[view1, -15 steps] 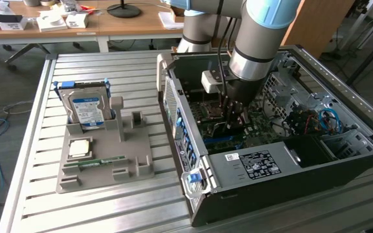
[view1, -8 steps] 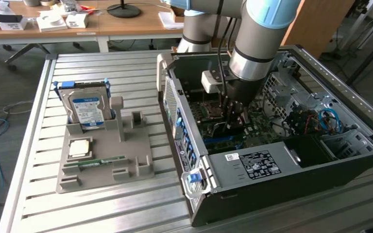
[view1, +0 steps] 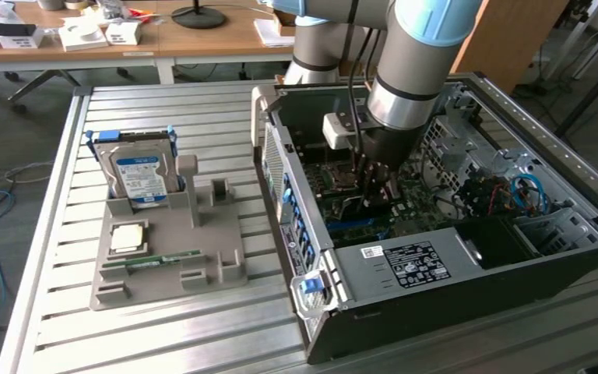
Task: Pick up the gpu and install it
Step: 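Insert the gpu into the slot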
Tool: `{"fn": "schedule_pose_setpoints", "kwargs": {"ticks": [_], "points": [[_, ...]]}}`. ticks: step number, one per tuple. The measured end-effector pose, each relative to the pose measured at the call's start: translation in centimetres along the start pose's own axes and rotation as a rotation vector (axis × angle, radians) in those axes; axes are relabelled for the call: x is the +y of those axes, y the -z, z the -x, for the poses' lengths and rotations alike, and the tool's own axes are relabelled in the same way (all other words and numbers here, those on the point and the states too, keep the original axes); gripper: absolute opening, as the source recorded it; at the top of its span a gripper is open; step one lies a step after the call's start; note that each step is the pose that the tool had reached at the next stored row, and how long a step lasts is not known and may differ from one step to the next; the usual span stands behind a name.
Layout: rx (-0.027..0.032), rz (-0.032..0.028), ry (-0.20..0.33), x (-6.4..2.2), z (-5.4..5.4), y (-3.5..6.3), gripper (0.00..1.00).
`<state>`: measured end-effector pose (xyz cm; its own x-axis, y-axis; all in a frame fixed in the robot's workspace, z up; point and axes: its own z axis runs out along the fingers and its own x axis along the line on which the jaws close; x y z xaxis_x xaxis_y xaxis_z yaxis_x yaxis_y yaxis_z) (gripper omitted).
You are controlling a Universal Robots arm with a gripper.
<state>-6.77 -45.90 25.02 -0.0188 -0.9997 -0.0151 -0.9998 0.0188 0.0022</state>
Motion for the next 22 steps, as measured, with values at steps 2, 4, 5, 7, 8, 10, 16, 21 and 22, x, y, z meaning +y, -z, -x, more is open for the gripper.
{"fn": "schedule_pose_setpoints", "kwargs": {"ticks": [2,4,5,7,8,10,16,21,22], "points": [[0.0000,0.0000,0.000,0.00,0.00,0.00,0.26],[0.0002,0.0001,0.000,0.00,0.00,-0.01,0.26],[0.0002,0.0001,0.000,0.00,-0.01,-0.02,0.26],[0.0002,0.0001,0.000,0.00,-0.01,-0.05,0.26],[0.0001,0.0001,0.000,0.00,0.00,-0.07,0.26],[0.0001,0.0000,0.000,0.00,0.00,-0.10,0.26],[0.0001,0.0000,0.000,0.00,0.00,-0.14,0.26],[-0.0001,-0.0001,0.000,0.05,0.00,-0.15,0.26],[-0.0001,0.0000,0.000,0.06,0.00,-0.15,0.26]]}}
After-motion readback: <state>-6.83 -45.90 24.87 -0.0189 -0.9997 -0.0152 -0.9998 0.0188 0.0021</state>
